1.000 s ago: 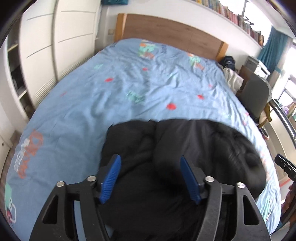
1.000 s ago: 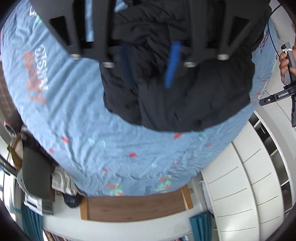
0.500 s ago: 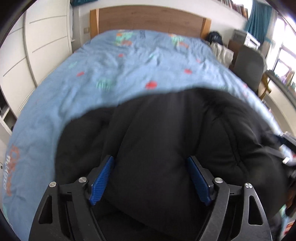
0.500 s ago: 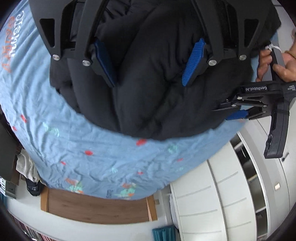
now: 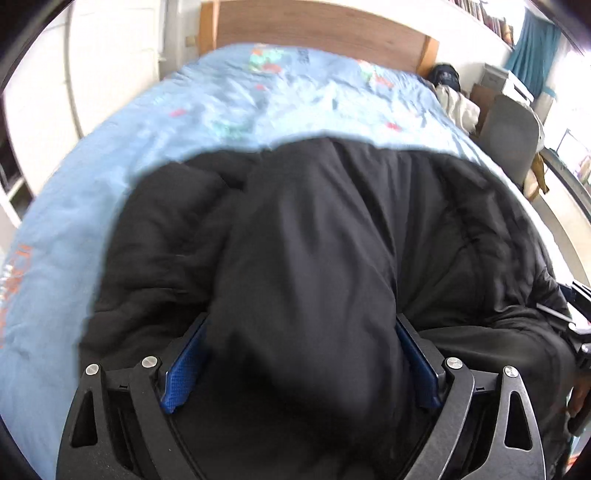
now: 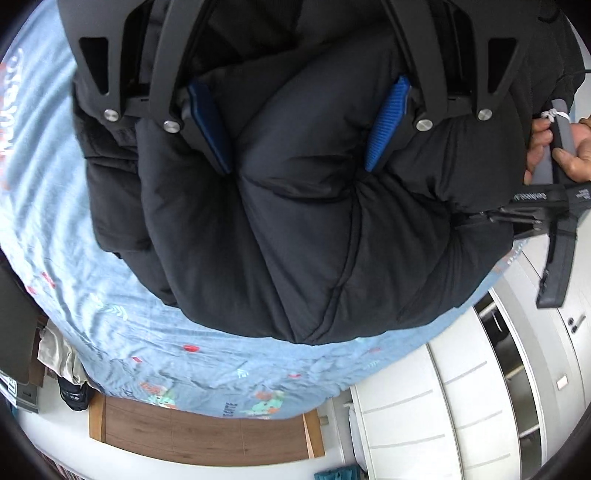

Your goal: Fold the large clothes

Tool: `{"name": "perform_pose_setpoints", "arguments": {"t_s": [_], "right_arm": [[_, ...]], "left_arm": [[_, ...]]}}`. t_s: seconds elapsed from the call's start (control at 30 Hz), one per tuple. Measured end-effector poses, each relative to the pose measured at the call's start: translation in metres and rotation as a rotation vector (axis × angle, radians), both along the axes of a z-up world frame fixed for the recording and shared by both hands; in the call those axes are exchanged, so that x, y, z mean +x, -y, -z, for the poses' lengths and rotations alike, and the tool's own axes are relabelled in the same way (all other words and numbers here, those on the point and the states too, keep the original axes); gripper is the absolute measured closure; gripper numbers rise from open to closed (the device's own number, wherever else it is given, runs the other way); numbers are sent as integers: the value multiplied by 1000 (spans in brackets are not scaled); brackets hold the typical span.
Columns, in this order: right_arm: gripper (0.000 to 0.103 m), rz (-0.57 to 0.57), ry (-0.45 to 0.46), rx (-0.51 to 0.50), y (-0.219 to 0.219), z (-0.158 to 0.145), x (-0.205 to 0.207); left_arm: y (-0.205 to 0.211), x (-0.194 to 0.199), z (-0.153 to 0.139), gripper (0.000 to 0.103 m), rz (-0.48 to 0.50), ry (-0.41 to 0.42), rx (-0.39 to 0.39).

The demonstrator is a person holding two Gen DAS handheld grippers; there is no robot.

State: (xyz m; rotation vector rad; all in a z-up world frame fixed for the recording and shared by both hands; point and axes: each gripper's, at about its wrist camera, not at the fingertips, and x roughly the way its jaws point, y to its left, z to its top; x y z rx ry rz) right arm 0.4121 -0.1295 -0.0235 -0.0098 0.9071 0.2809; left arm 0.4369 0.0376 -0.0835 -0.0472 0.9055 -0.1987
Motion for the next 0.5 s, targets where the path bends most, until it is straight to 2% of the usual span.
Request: {"name": "perform_pose_setpoints", "arguments": {"t_s": [0.07,0.17,0.27,0.37,0.5], "right_arm": [[31,-11,3,-14,-1,-13,-7],[31,-19,47,-5,0,-36,-20],[31,-25,86,7,-1,-50,-27],[31,-34,74,21,-2,-46,-26],[31,-15,10,11,1,-16,-22]], "left_arm": [[-4,-14,-19,14,-10,58,17],[-5,-35,-50,14,-3,138,-5],[7,-47,-64,14,45,165,-18],[27,-50,-57,14,103,152,-9],[46,-40,-11,14,133,36,19]]}}
